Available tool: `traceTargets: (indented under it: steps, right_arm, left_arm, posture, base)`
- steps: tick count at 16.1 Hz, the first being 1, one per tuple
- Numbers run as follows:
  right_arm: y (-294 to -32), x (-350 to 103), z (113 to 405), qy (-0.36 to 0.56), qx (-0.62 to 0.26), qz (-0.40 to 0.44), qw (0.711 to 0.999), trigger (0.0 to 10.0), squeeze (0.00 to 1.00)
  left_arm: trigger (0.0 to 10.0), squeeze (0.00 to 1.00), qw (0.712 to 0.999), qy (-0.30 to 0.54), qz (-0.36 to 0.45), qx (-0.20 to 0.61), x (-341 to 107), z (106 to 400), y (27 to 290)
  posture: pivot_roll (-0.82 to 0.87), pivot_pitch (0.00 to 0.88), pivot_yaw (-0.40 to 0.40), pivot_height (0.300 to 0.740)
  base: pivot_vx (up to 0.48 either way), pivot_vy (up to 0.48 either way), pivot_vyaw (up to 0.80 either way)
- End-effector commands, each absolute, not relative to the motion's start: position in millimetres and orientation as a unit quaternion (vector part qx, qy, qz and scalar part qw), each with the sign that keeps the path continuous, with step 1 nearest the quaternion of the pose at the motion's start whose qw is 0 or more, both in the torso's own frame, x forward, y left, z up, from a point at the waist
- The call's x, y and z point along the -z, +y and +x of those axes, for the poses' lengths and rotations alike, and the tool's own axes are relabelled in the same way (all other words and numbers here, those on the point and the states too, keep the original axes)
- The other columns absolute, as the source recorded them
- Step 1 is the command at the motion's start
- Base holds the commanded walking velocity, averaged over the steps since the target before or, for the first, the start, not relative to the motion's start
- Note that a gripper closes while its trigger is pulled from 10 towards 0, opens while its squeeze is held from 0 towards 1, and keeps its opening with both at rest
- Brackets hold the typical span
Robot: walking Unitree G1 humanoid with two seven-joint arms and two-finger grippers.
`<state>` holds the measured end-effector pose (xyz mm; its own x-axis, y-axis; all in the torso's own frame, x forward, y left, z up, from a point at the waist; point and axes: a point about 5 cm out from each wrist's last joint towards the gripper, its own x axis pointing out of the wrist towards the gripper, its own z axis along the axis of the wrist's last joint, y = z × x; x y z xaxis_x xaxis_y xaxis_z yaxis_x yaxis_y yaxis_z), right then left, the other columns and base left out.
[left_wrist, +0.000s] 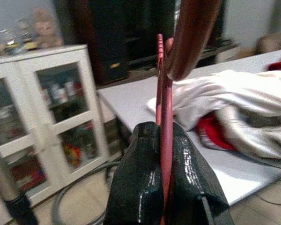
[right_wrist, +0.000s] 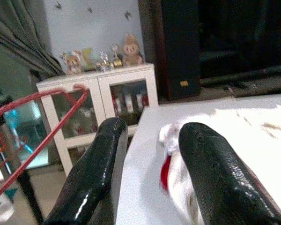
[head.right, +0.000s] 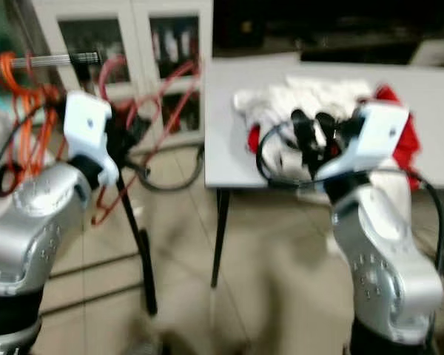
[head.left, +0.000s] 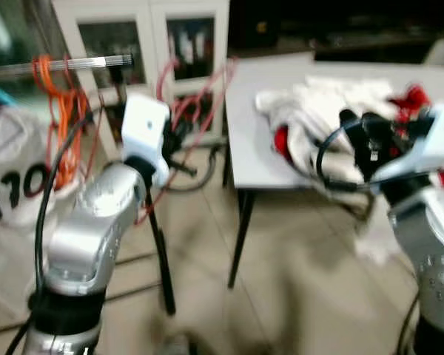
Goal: Hang hanger
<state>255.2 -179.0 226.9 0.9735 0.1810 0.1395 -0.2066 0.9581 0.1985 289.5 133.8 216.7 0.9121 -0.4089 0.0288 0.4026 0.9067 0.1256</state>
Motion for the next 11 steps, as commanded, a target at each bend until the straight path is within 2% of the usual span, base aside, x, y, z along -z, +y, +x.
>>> traceTargets:
  steps: [1, 5, 8, 10, 11]
  right_arm:
    - [-176.7, -230.5, 252.9, -0.066, -0.108, 0.105, 0.986, 10.0, 0.0]
    - [-190.7, -225.1, 252.9, -0.061, -0.085, 0.097, 0.99, 10.0, 0.0]
    - [-192.0, -201.2, 241.9, -0.011, -0.06, 0.054, 0.997, 10.0, 0.0]
    - [-192.9, -183.8, 236.1, 0.009, -0.038, 0.05, 0.998, 10.0, 0.0]
    - [-194.9, -172.6, 231.1, 0.023, -0.03, 0.039, 0.999, 10.0, 0.0]
  left_arm:
    - [10.0, 0.0, 0.972, -0.047, 0.056, 0.223, -224.6, 288.6, 133.0]
    - [10.0, 0.0, 0.967, -0.044, 0.037, 0.247, -224.9, 288.5, 135.6]
    - [10.0, 0.0, 0.973, -0.037, 0.039, 0.224, -207.1, 288.5, 138.5]
    - [10.0, 0.0, 0.979, 0.001, 0.058, 0.196, -176.1, 284.1, 146.3]
    - [10.0, 0.0, 0.978, 0.007, 0.048, 0.202, -170.8, 279.9, 142.3]
  posture:
    - [-0.05, 0.023, -0.018, 0.74]
    - [-0.06, 0.027, -0.019, 0.74]
    - [-0.07, 0.034, -0.021, 0.74]
    - [-0.1, 0.04, -0.012, 0.74]
    - [-0.1, 0.04, -0.011, 0.74]
  base:
    - [0.0, 0.0, -0.8]
    - [0.0, 0.0, -0.8]
    - [0.0, 0.0, 0.0]
    - [0.0, 0.0, -0.8]
    - [0.0, 0.0, -0.8]
